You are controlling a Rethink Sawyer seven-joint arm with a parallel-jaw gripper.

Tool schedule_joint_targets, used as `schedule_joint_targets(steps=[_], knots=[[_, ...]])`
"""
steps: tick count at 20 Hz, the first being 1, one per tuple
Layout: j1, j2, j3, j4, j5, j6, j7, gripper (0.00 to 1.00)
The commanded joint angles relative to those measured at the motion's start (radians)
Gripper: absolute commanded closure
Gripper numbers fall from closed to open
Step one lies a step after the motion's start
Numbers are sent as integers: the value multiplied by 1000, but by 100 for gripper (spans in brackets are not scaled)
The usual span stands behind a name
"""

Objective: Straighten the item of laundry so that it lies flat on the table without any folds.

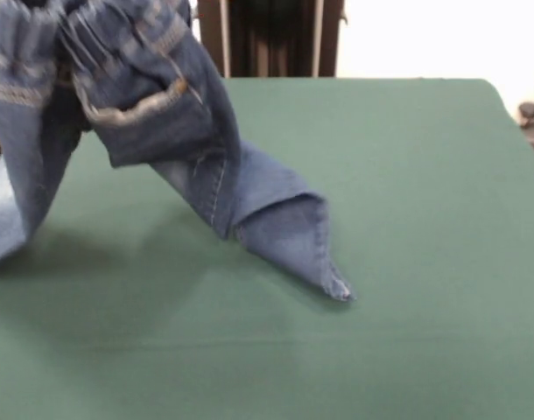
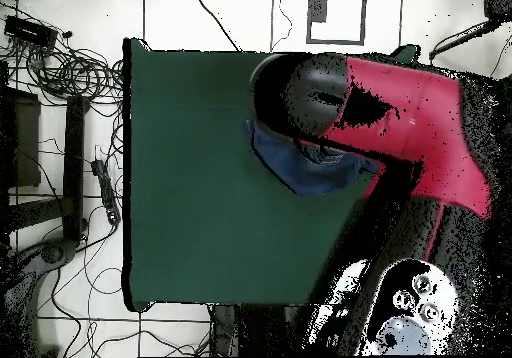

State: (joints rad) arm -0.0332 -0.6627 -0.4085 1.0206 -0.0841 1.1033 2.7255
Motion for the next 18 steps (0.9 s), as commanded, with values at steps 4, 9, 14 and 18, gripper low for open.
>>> schedule_joint_targets(steps=[4,9,14,18], knots=[[13,-183,150,151,-38,-20,-323,100],[12,-223,130,82,-67,94,-305,100],[-49,-295,146,75,-69,165,-387,100],[-113,-355,159,110,-69,180,-476,100]])
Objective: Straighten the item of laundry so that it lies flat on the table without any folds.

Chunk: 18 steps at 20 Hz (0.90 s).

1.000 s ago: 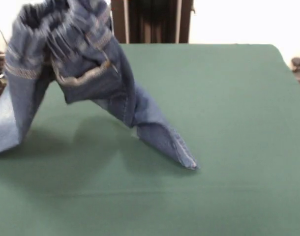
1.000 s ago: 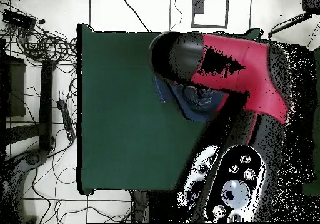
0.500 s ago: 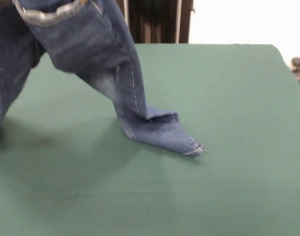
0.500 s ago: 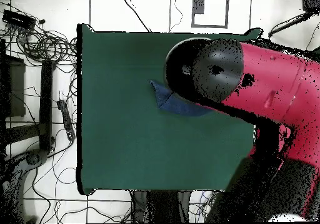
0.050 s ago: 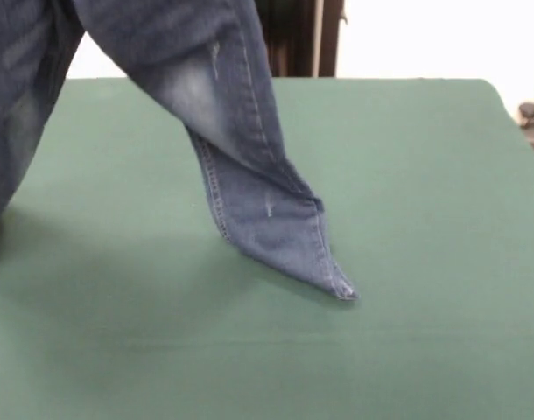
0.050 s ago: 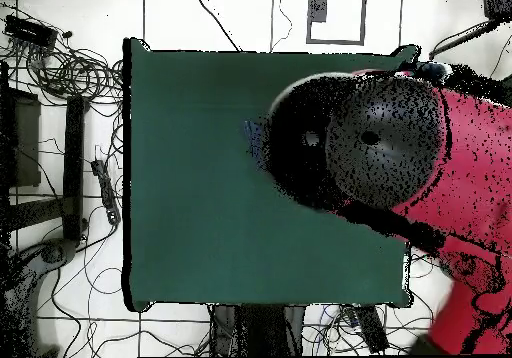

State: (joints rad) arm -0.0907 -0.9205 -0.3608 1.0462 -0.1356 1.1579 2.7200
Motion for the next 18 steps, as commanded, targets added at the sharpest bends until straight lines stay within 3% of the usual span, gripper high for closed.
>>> schedule_joint_targets(steps=[1,2,9,18], knots=[[-71,-112,112,86,-22,137,-496,100],[-84,-147,103,142,-33,110,-527,100],[-202,-173,145,135,-21,134,-659,100],[-243,-155,96,99,-18,129,-509,100]])
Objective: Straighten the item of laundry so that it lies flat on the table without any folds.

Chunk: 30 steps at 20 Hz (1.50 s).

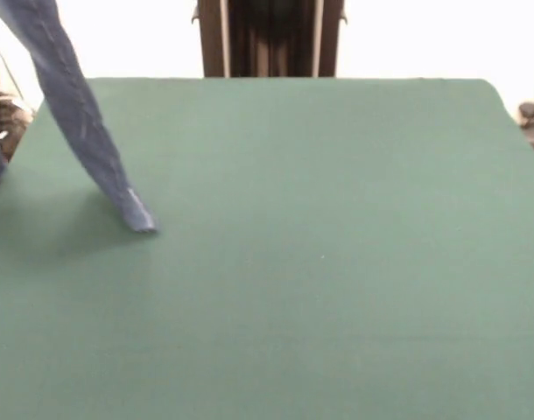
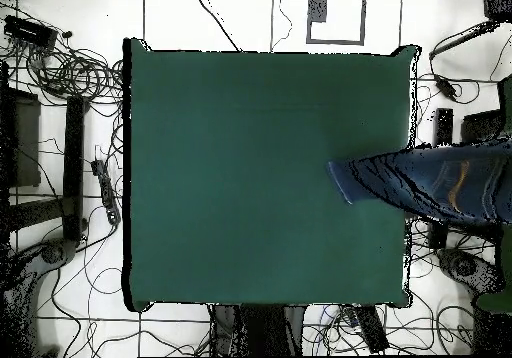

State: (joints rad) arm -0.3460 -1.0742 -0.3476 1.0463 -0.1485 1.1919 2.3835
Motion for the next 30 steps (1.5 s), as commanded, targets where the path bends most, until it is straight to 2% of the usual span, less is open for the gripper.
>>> schedule_joint_targets(steps=[1,8,13,30], knots=[[8,-2,82,100,-5,93,-170,100],[3,-5,57,109,-29,67,-129,100],[-33,-6,72,111,-12,65,-176,100],[-220,37,158,-10,3,130,-338,100]])
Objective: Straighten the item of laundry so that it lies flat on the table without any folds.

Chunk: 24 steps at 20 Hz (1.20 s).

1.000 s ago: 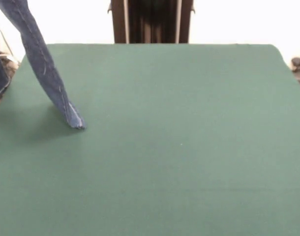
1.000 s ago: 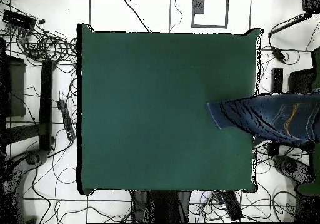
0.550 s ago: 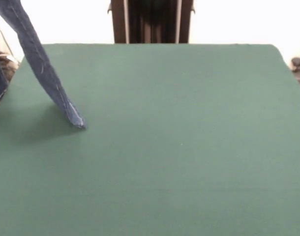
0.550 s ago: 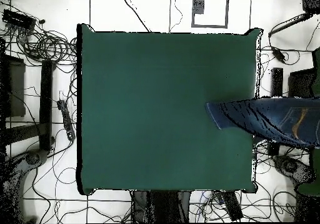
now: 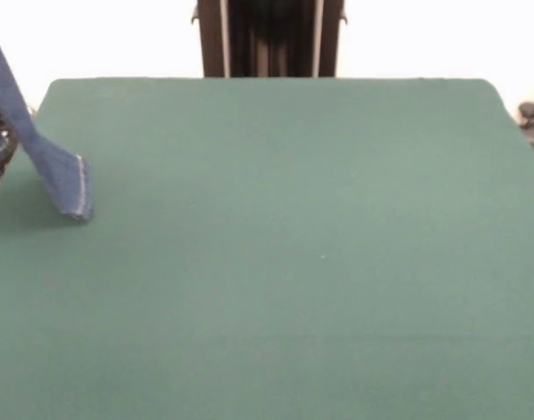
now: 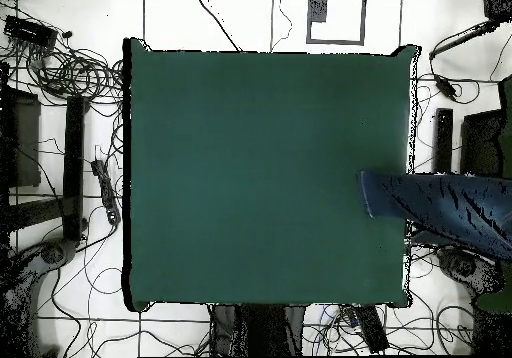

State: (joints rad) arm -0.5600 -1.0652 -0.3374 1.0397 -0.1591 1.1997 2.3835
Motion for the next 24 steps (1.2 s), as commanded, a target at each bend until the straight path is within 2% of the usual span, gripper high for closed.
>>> schedule_joint_targets(steps=[1,5,17,24], knots=[[-10,29,152,-4,10,120,-340,100],[-23,22,167,17,-2,99,-341,100],[-75,46,205,-37,-34,125,-359,100],[-147,86,260,-54,-36,92,-388,100]])
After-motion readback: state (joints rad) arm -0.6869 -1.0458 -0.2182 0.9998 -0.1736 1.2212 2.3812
